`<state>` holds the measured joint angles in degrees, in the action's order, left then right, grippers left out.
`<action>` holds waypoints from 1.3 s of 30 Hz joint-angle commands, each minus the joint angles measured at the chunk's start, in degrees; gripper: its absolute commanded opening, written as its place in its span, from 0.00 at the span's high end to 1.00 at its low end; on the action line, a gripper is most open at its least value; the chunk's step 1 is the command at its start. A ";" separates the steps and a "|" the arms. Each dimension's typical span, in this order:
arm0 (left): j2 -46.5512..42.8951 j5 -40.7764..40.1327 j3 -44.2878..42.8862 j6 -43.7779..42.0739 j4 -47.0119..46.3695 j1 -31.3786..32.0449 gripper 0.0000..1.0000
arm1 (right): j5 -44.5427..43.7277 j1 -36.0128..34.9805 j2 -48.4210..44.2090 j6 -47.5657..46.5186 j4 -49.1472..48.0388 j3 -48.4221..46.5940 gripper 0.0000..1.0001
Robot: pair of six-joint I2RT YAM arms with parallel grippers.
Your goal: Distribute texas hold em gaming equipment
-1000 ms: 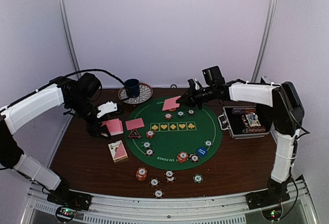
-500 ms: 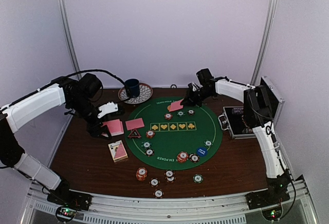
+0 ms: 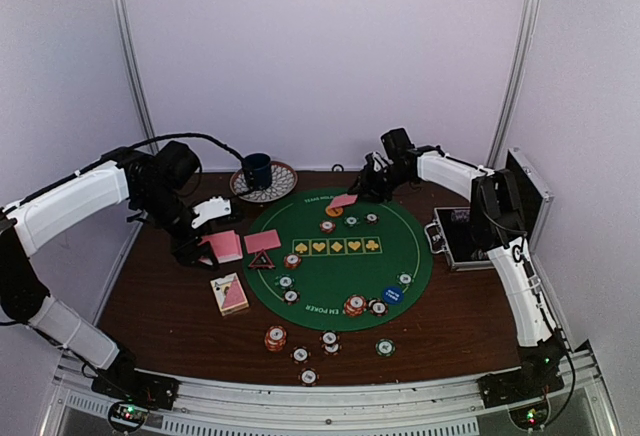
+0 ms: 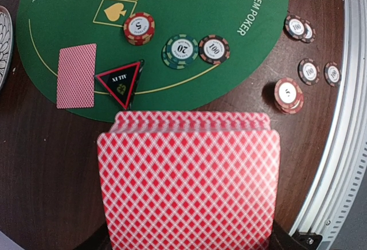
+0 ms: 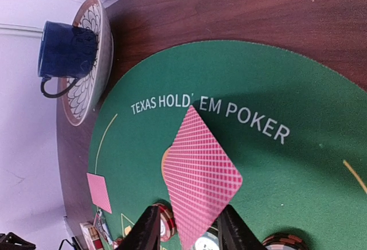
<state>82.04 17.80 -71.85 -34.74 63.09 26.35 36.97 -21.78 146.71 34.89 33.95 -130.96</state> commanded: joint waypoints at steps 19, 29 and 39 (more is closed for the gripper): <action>0.68 2.21 -2.34 2.07 -2.90 -0.07 1.00 | -19.80 -8.42 -32.14 -12.49 2.53 24.73 0.00; -0.61 2.20 -2.12 2.22 -3.16 -0.06 1.00 | -19.44 -15.01 -54.59 6.61 -21.51 61.28 0.00; -0.74 2.17 -2.06 2.29 -3.22 -0.07 1.00 | -26.22 -29.76 -51.94 12.63 -11.92 58.91 0.00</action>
<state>82.83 18.68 -72.66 -32.91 61.54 26.35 12.80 -50.59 96.75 40.75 26.13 -76.82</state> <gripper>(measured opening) 0.669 0.995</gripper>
